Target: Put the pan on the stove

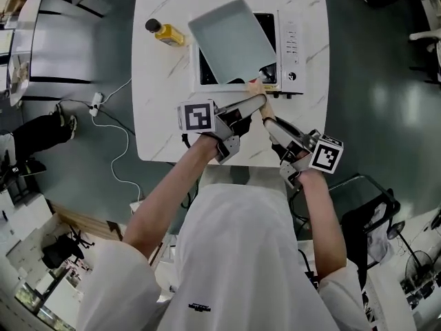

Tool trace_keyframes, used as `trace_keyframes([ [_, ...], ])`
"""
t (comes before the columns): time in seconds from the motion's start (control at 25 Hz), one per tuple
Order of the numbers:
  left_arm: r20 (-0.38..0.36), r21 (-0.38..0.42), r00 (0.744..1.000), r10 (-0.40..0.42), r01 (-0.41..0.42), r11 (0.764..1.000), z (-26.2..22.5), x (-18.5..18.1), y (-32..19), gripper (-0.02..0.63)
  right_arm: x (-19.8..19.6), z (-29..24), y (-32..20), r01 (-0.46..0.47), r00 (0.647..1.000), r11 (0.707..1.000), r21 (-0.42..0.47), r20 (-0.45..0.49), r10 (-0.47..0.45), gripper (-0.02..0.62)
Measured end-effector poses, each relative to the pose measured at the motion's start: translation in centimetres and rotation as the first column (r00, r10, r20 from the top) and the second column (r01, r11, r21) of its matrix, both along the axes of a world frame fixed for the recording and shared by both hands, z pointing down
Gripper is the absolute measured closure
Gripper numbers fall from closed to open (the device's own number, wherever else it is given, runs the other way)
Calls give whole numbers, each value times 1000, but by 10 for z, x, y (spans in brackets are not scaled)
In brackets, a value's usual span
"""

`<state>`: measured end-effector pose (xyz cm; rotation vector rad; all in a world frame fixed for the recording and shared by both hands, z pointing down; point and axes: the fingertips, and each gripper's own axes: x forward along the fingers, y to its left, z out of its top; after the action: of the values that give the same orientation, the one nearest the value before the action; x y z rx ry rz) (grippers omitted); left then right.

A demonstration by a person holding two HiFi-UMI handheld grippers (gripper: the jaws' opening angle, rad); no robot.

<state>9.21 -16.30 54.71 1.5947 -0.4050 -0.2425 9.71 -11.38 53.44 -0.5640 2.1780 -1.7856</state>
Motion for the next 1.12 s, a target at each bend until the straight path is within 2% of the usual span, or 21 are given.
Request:
trace_keyframes([
  [0.44,-14,-35,999,-35,35,999,17,2,1,480,2,18,2,27,999,1000,-12,-35,-28,458],
  [0.56,-11,-33,999,-31,31,999,21,6,-1,468,6,20,-2,27,999,1000,-10,-36,-27,402],
  [0.72,10,-27,1000,-26,26,999,27,6,2,428,10,23,-5,2,998,1000,-8,-60,-3,402],
  [0.8,18,-28,1000,-24,25,999,29,13,2,382,19,25,-7,-5,997,1000,-9,-79,5,386],
  [0.88,30,-18,999,-20,20,1000,28,16,5,376,26,26,-9,-18,994,1000,-12,-107,16,357],
  [0.96,60,9,998,-4,3,1000,26,15,10,376,30,27,-8,-33,985,999,4,-168,33,357],
  [1.12,142,59,990,6,-14,998,24,7,24,356,39,25,-10,-50,947,996,71,-314,70,356],
])
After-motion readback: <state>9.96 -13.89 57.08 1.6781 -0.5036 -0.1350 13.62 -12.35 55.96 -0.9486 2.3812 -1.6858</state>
